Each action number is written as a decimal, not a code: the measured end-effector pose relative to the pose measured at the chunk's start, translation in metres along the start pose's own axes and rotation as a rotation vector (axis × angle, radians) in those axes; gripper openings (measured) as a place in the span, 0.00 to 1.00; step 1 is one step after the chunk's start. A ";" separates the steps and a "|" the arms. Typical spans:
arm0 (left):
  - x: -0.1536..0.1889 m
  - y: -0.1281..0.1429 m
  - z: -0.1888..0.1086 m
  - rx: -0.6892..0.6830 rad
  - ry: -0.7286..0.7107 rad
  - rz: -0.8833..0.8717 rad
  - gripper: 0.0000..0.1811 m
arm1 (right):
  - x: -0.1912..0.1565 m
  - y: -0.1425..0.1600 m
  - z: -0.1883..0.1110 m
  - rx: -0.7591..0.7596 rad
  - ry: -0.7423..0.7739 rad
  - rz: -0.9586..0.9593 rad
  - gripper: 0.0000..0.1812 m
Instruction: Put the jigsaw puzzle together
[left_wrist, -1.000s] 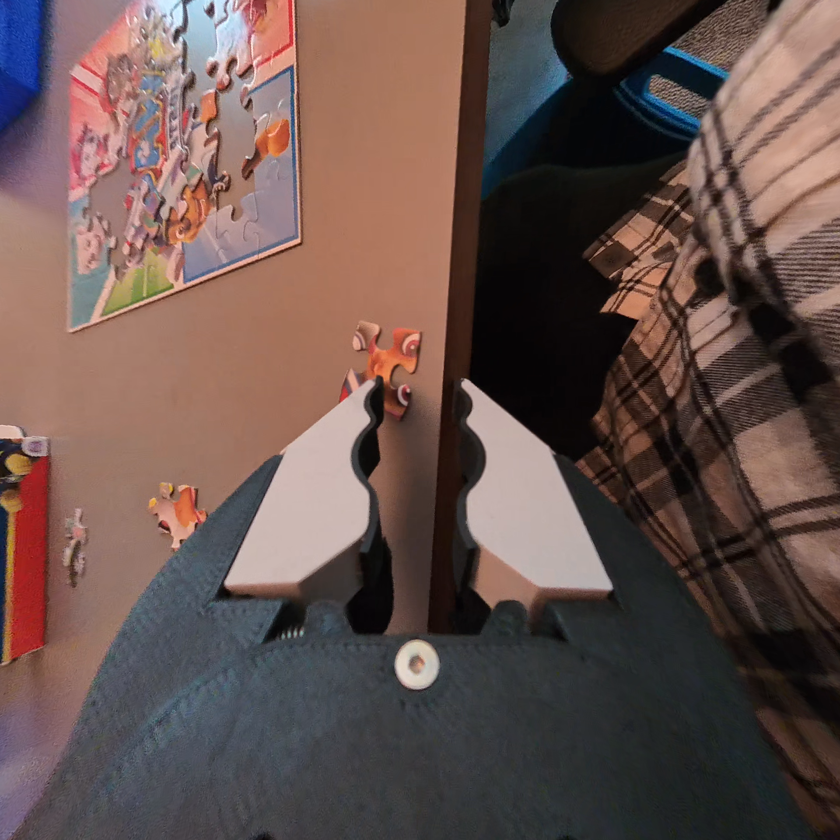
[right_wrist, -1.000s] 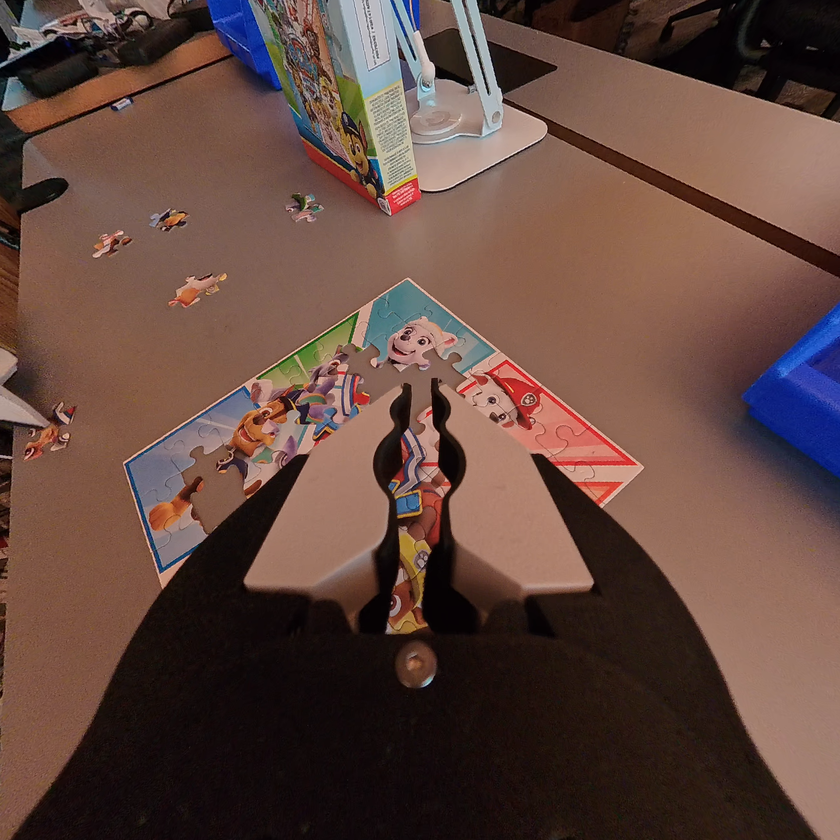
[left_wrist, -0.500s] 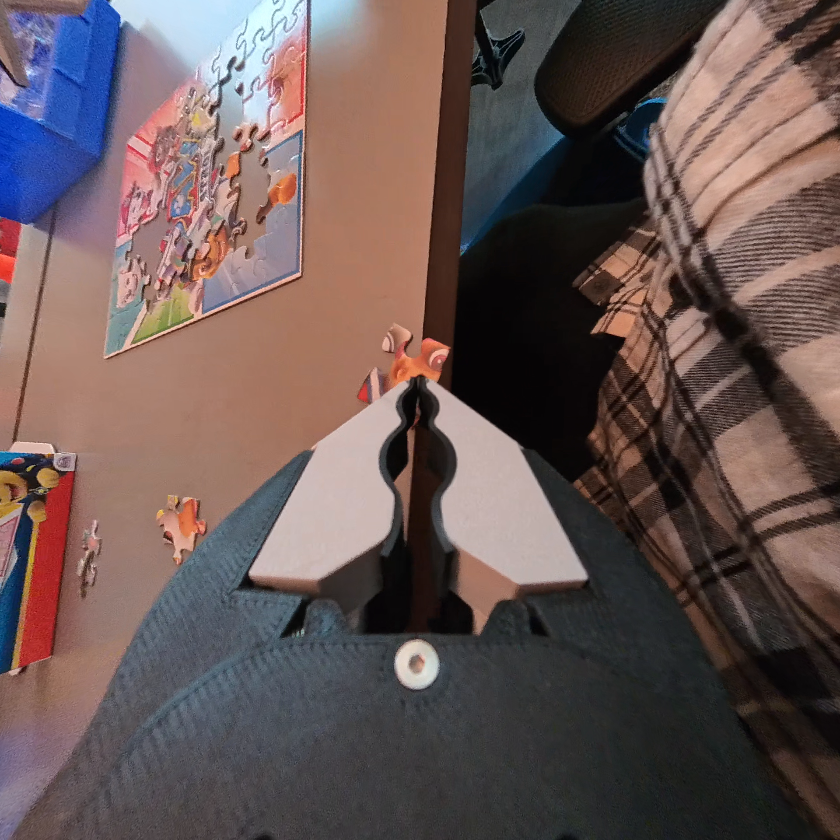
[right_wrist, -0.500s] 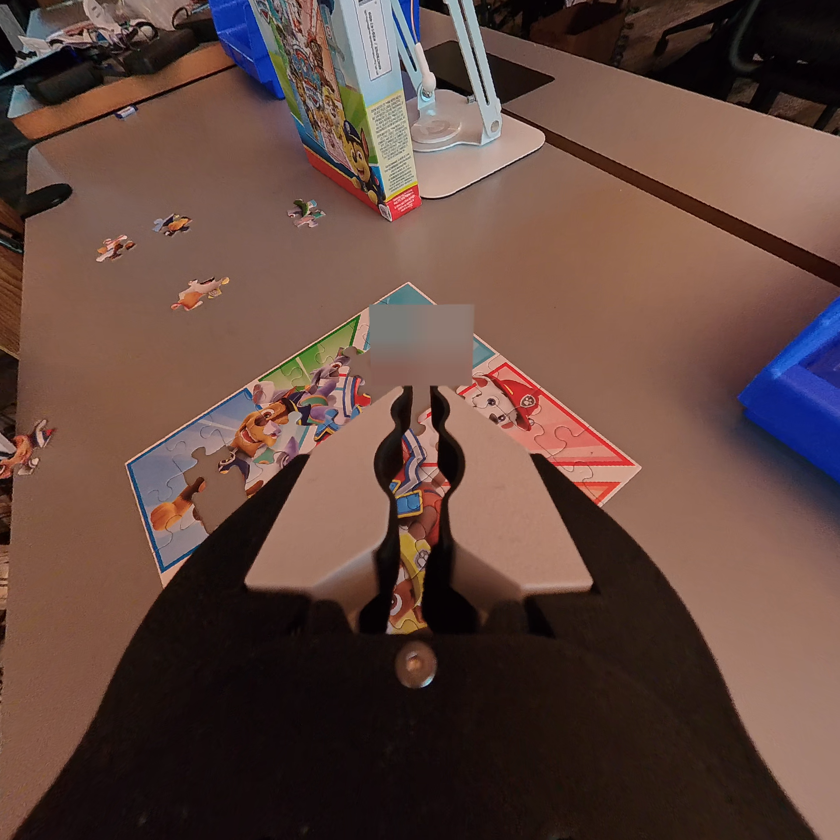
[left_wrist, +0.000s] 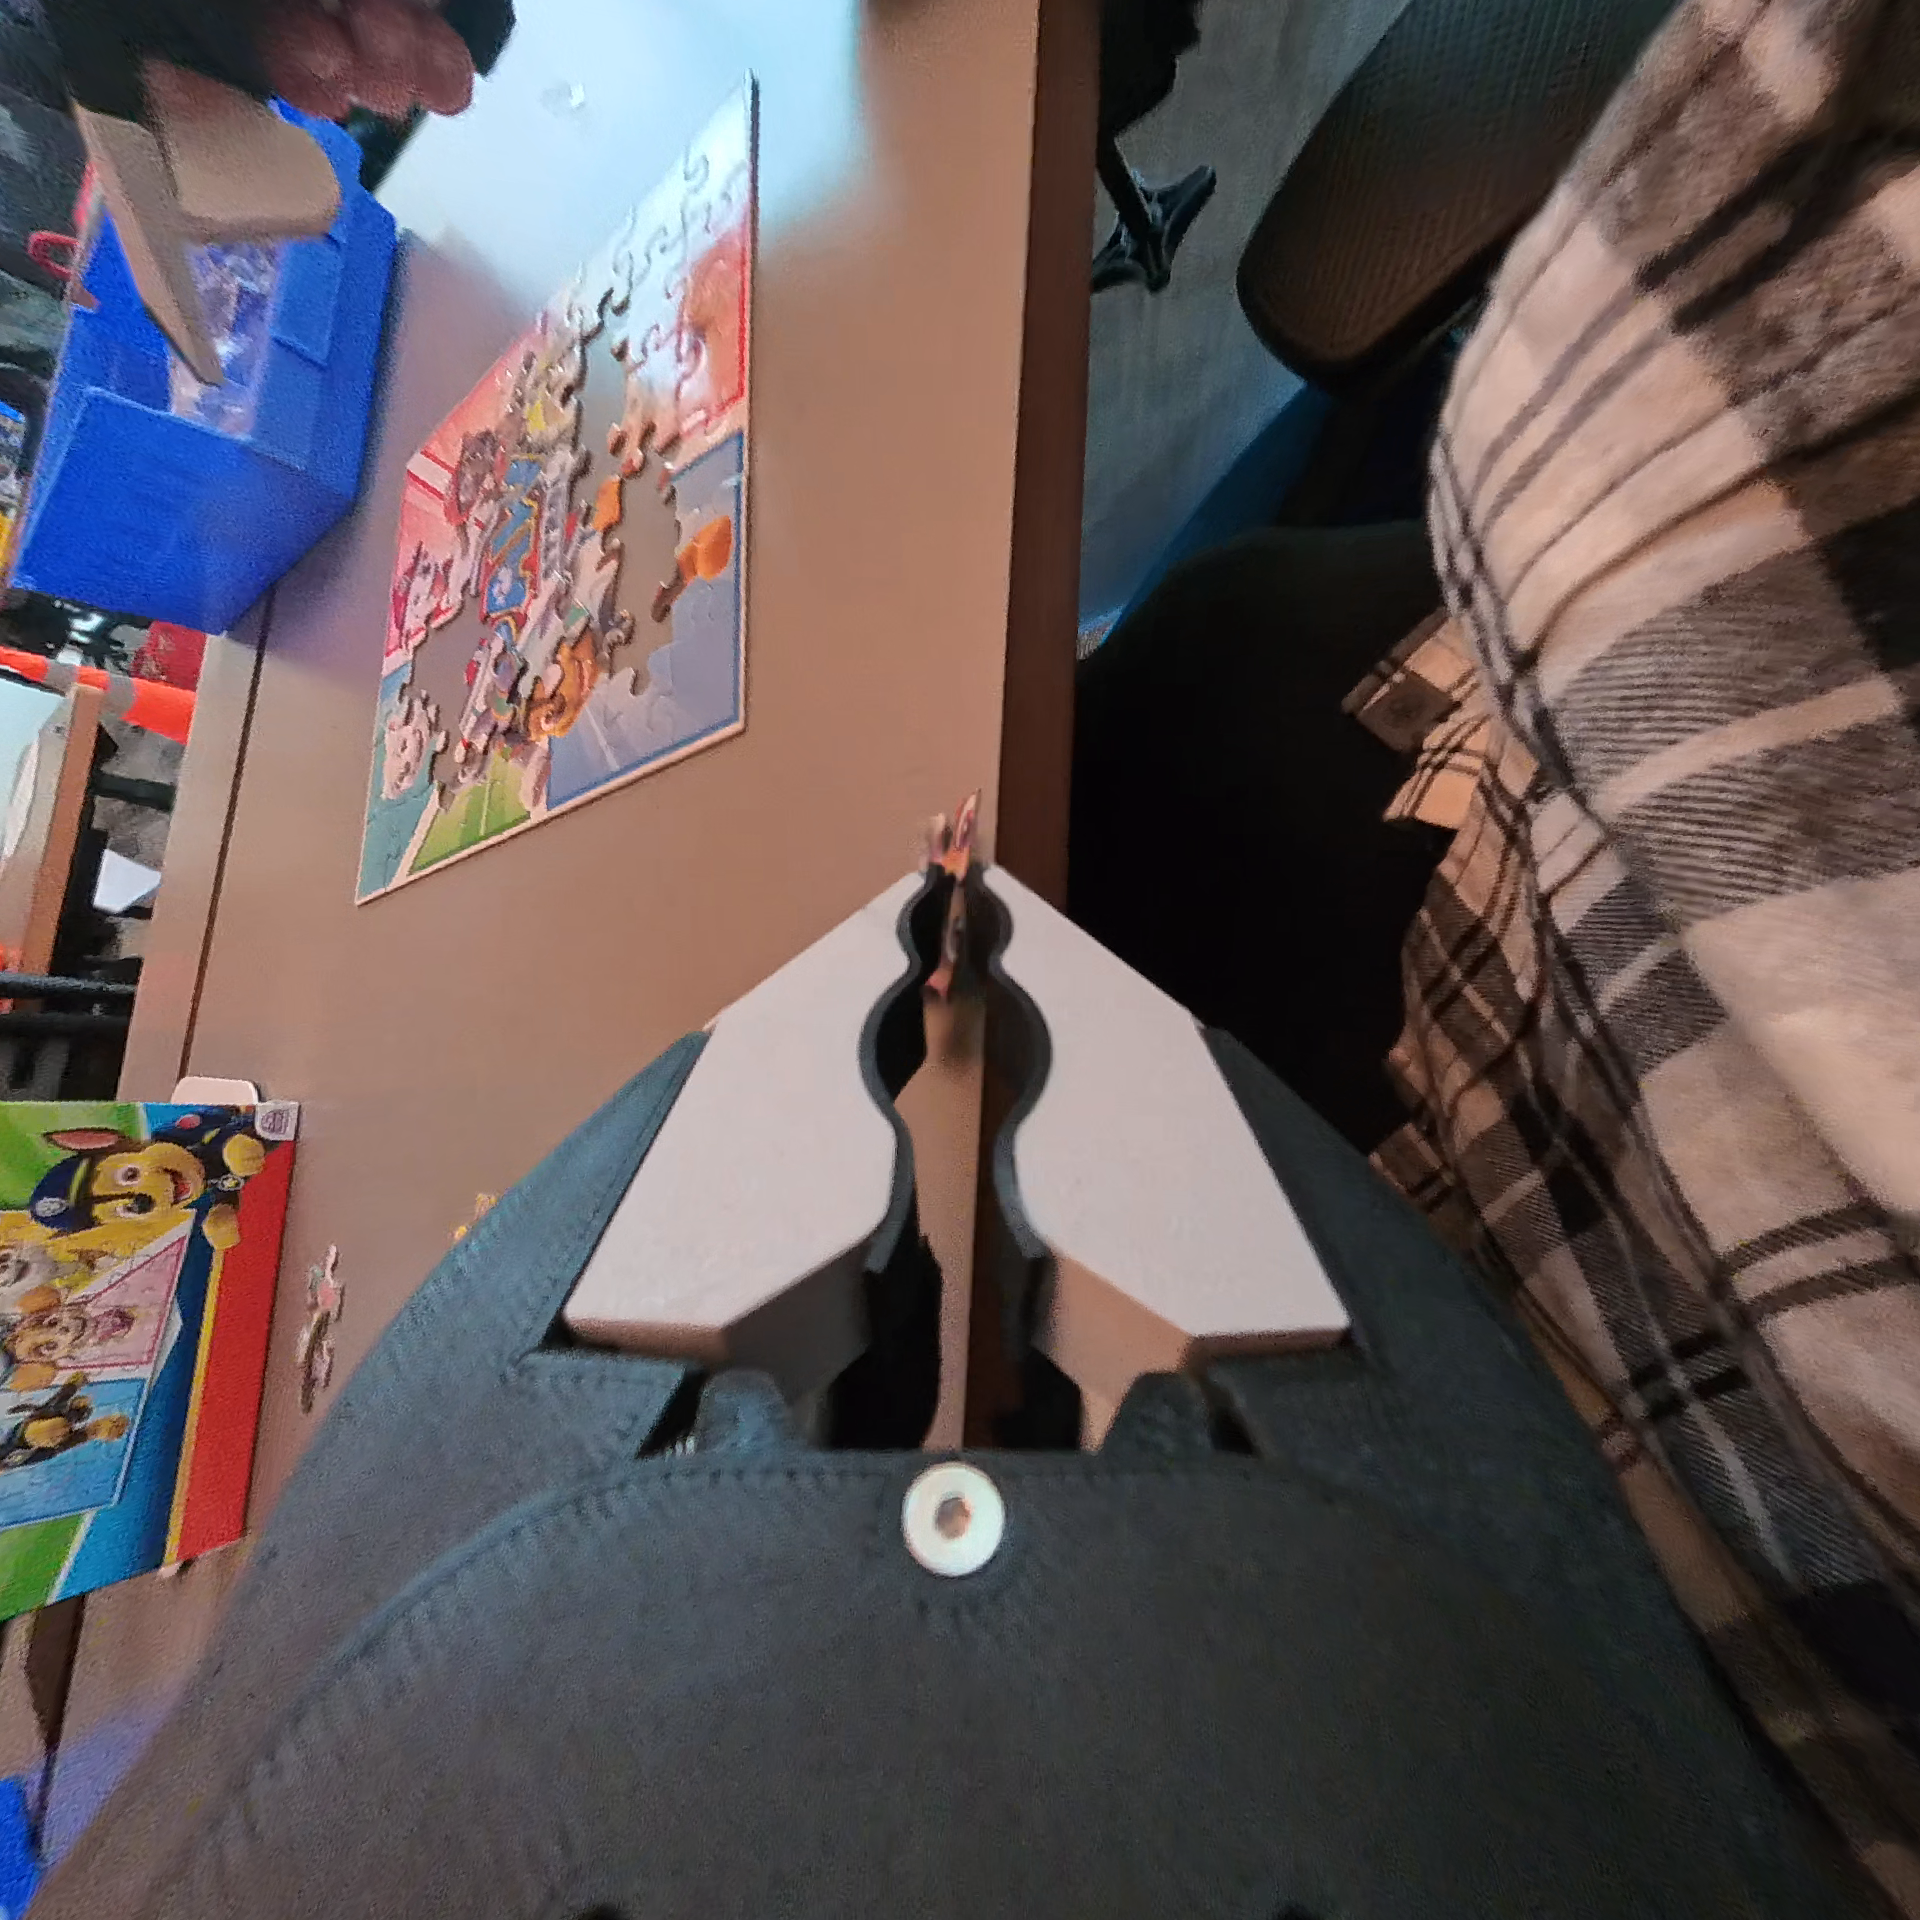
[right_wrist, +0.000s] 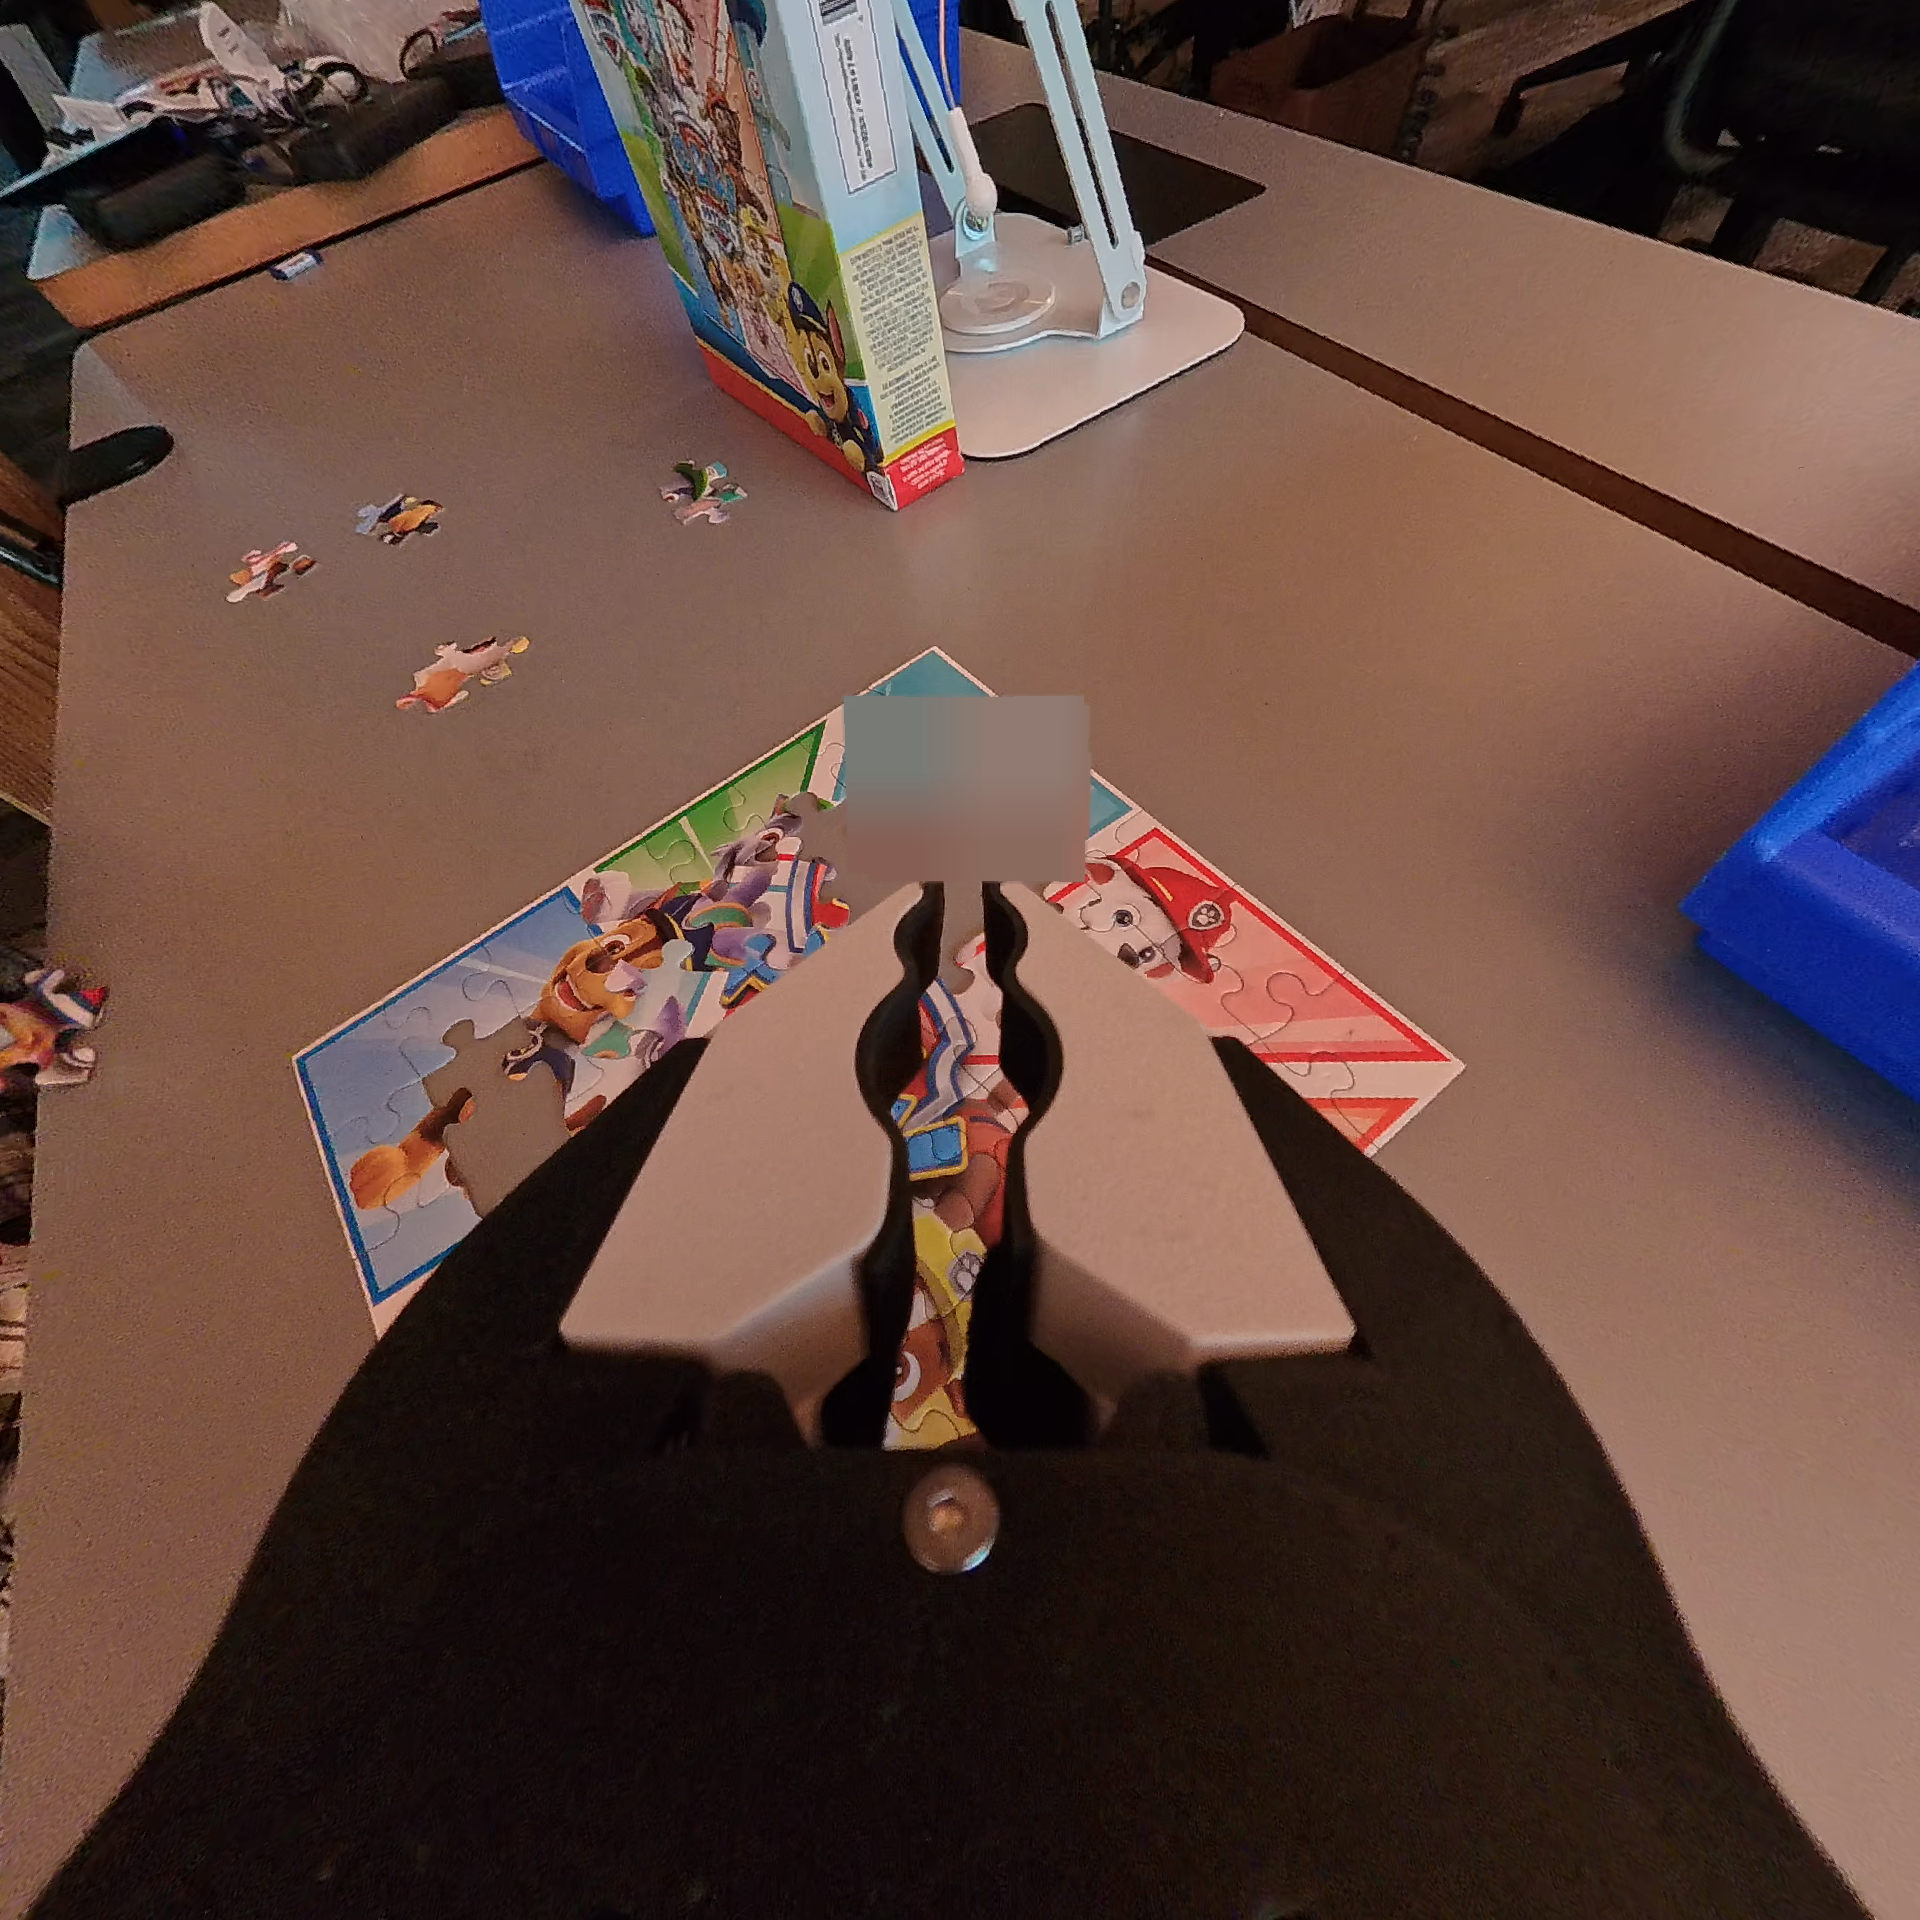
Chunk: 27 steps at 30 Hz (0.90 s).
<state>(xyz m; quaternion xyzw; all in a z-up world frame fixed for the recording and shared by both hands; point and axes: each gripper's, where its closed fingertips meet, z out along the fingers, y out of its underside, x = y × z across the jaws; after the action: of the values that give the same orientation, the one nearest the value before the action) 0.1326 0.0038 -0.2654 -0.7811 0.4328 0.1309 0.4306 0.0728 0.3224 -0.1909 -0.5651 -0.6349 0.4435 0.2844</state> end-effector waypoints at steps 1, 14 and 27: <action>-0.002 -0.004 -0.002 0.024 0.009 -0.019 0.00 | -0.002 -0.001 0.000 0.003 -0.004 -0.007 0.03; -0.060 -0.101 -0.030 0.452 0.131 0.144 0.00 | -0.190 -0.006 -0.008 0.028 -0.564 -0.139 0.14; -0.049 -0.116 -0.031 0.301 -0.045 0.875 0.00 | -0.304 0.025 -0.032 -0.167 -1.254 -0.057 0.16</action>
<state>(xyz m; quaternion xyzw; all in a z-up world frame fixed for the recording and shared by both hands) 0.1901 0.0365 -0.1539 -0.4508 0.7265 0.2527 0.4529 0.1723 0.0345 -0.1558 -0.2008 -0.7282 0.6314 -0.1751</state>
